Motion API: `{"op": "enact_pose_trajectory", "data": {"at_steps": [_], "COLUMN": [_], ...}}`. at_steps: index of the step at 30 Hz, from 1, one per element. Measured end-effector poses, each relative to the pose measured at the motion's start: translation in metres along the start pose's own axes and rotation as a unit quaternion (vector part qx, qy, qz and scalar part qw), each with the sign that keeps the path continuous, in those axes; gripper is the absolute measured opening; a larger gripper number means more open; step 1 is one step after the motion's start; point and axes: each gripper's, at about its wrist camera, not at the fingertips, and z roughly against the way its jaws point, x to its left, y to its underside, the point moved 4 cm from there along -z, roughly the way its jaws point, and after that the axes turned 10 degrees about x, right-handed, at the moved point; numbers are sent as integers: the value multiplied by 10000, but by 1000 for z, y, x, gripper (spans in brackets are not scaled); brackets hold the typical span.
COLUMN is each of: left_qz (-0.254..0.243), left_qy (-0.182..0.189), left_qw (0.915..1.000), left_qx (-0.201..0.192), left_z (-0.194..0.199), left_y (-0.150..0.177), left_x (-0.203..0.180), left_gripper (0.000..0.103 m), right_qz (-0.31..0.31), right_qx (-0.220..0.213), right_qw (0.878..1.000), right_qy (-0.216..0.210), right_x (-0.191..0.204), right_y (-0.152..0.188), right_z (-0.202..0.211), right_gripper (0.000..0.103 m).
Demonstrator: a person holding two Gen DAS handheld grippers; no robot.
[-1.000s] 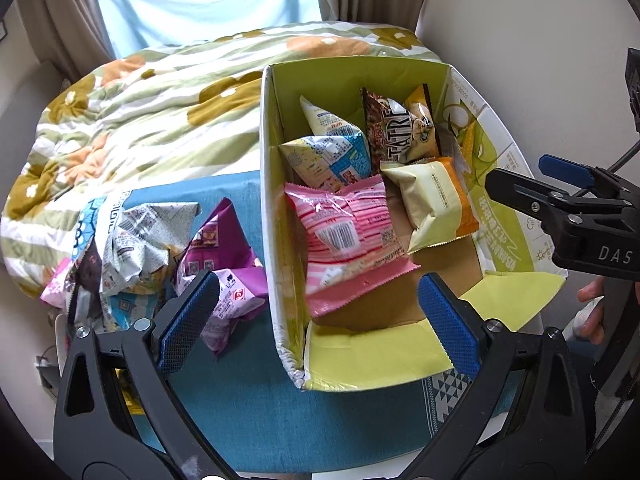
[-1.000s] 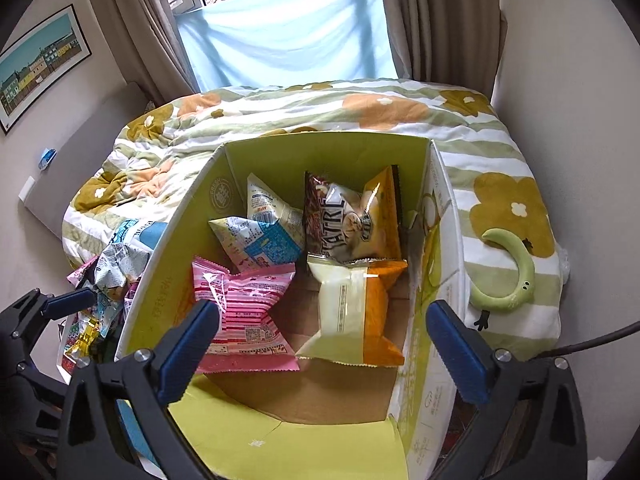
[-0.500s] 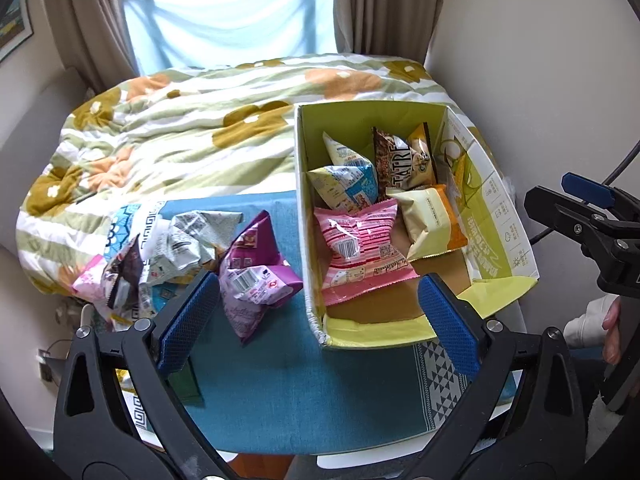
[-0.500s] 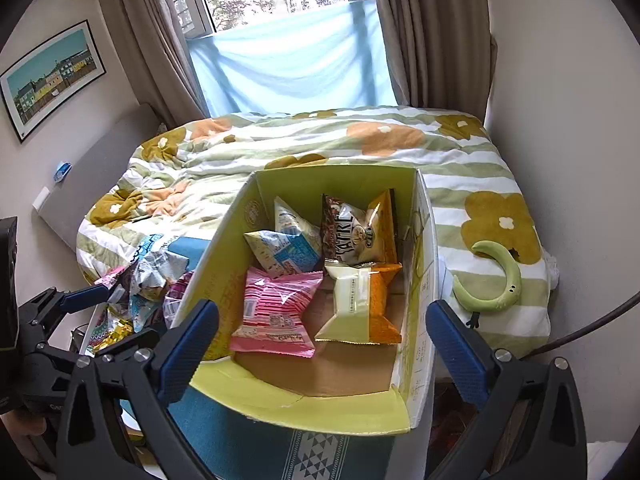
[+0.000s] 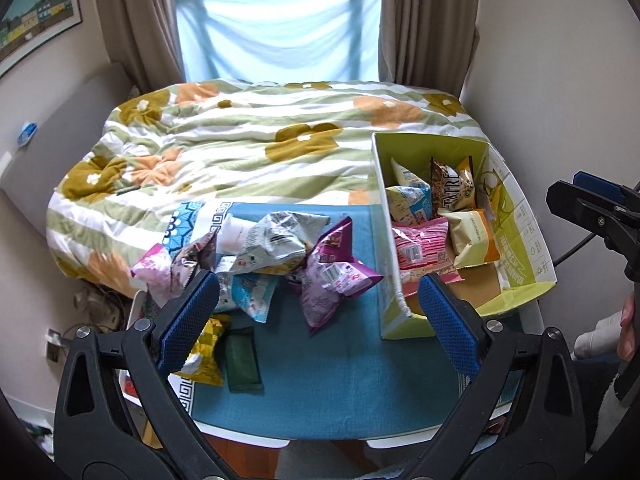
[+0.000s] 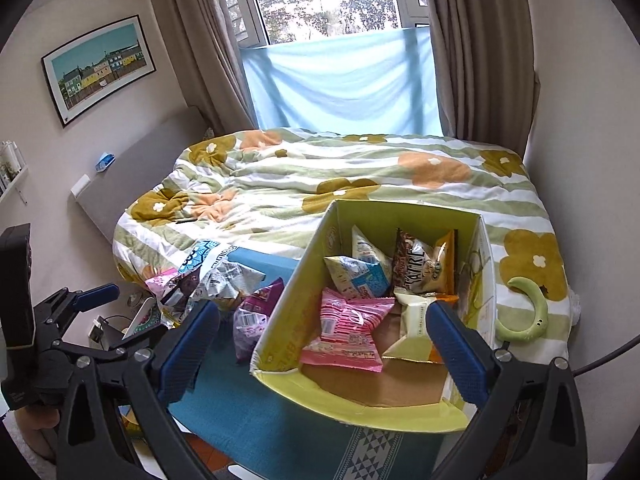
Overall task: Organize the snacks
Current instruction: 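Withdraw both tools from the box toward the remaining snacks, then grasp the white cartoon-printed bag with the left tool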
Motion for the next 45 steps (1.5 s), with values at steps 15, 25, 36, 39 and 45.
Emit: {"op": "enact_pose_trajectory", "data": {"at_steps": [15,25,36,39,45], "left_qz": [-366,-778,-732,-623,-567], "left_qy": [357,862,942,966,1170], "left_qw": [9981,9883,9806,9804,9757], "left_qx": [332,992,1558,1598,1762], "left_z": [-43,-132,-221,-233,-250], "left_y": [-18,-26,-24,-23,-20], "left_x": [166,211,205,210,211], "left_gripper": [99,99,98,94,85], "right_qz": [-594,-1309,-1715,-1794,-1526], "right_qx": [1,213,609,662,777], "right_qw": [9974,9882,9765,9747,9763], "right_qy": [402,772,1155,1162,1322], "right_x": [120,155,156,156,163], "right_y": [-21,-25,-17,-14,-20], "right_z": [-63,-140,-214,-225,-248], "right_gripper": [103,103,103,103,103]}}
